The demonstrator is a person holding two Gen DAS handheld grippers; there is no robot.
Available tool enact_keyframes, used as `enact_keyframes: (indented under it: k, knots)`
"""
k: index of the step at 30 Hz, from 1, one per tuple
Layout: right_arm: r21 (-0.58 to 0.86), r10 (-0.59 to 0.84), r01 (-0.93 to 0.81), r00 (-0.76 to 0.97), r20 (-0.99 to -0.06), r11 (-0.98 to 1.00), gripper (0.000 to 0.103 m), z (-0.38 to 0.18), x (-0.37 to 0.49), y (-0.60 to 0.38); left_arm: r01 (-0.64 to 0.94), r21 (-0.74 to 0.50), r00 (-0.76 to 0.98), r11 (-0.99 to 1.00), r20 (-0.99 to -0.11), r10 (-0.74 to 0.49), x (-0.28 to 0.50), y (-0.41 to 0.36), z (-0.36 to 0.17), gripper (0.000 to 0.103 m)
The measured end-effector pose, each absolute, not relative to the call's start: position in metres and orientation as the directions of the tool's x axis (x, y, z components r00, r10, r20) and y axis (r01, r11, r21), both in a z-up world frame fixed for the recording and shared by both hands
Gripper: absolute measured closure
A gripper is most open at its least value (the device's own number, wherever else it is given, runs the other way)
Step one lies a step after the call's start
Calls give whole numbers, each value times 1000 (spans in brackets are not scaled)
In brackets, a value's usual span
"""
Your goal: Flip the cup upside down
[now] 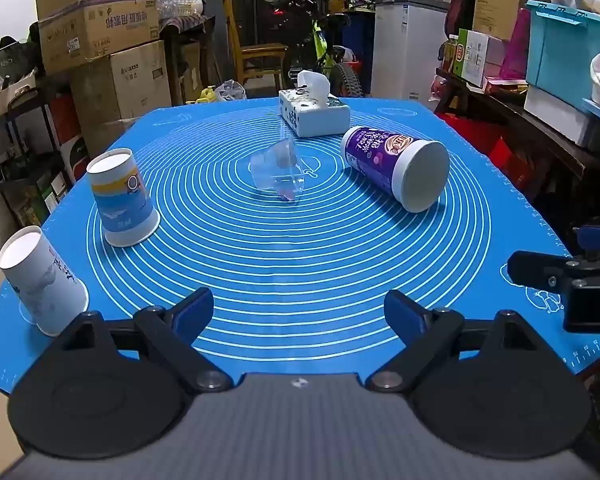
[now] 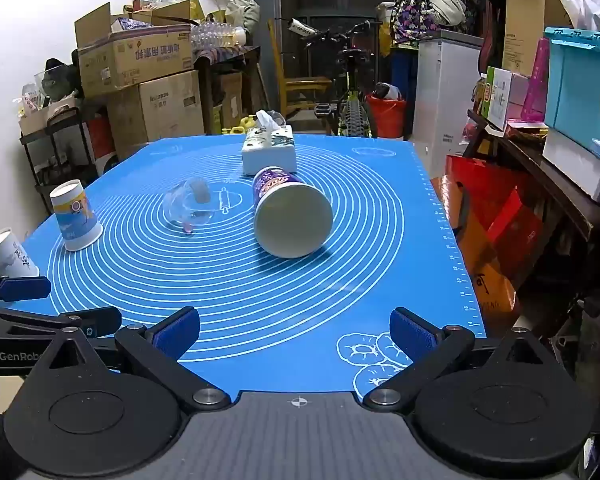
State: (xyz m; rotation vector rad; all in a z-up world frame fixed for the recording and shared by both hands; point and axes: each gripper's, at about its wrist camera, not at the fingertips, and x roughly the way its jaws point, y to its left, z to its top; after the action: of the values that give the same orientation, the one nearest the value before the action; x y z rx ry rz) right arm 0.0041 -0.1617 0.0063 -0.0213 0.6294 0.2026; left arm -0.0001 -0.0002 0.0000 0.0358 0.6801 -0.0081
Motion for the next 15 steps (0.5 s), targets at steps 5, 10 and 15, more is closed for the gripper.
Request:
enact_keyframes:
  k: [5, 10, 15]
  knots:
    - [40, 181, -195, 788, -588, 980, 2, 6, 4, -162, 18, 32, 779, 999, -627, 6, 0, 0, 0, 11]
    - [37, 183, -199, 788, -588, 979, 2, 7, 4, -160, 19, 30, 778, 999, -628, 4, 0, 0, 0, 11]
    - [36, 182, -199, 787, -589, 979, 2, 7, 4, -160, 17, 30, 778, 999, -628, 5, 1, 1, 0, 11]
